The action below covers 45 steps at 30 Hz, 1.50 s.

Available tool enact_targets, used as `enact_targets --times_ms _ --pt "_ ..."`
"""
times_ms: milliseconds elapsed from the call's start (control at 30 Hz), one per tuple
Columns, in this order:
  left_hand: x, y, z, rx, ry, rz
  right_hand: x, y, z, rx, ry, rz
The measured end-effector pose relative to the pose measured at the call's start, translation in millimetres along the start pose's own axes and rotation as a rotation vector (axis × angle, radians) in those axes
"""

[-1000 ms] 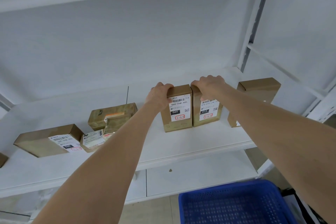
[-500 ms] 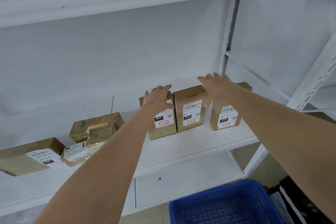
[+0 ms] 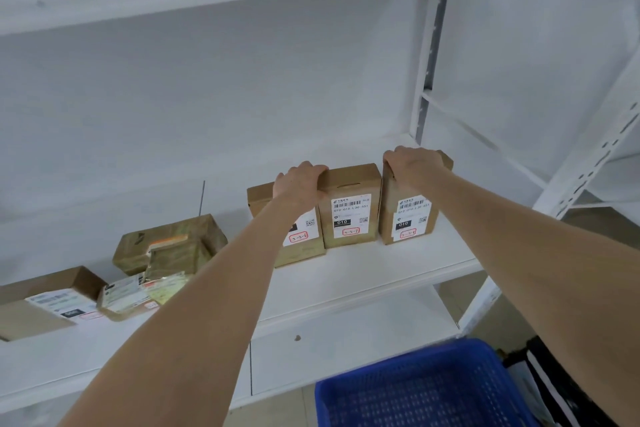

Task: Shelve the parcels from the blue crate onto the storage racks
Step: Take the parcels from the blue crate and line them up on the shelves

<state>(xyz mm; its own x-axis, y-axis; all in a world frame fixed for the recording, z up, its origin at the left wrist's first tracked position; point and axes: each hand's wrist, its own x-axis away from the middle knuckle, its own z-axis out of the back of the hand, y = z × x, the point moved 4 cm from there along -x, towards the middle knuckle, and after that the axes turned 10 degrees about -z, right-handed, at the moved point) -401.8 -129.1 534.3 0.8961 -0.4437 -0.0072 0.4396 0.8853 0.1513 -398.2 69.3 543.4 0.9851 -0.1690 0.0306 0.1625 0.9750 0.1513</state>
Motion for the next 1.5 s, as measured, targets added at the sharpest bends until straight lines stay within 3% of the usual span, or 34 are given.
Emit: enact_targets --times_ms 567,900,1167,1500 --pt "6.8 -2.3 7.9 0.011 -0.053 -0.031 0.9 -18.4 -2.3 0.041 -0.041 0.009" --pt "46.2 -28.8 21.9 0.094 -0.028 0.042 25.8 -49.6 28.8 -0.046 -0.044 0.188" --pt "107.0 -72.2 37.1 0.14 0.067 0.195 46.6 -134.5 42.0 -0.1 -0.003 0.354" --pt "73.5 -84.6 14.7 0.116 0.008 0.155 17.9 -132.5 17.1 0.066 -0.071 0.229"
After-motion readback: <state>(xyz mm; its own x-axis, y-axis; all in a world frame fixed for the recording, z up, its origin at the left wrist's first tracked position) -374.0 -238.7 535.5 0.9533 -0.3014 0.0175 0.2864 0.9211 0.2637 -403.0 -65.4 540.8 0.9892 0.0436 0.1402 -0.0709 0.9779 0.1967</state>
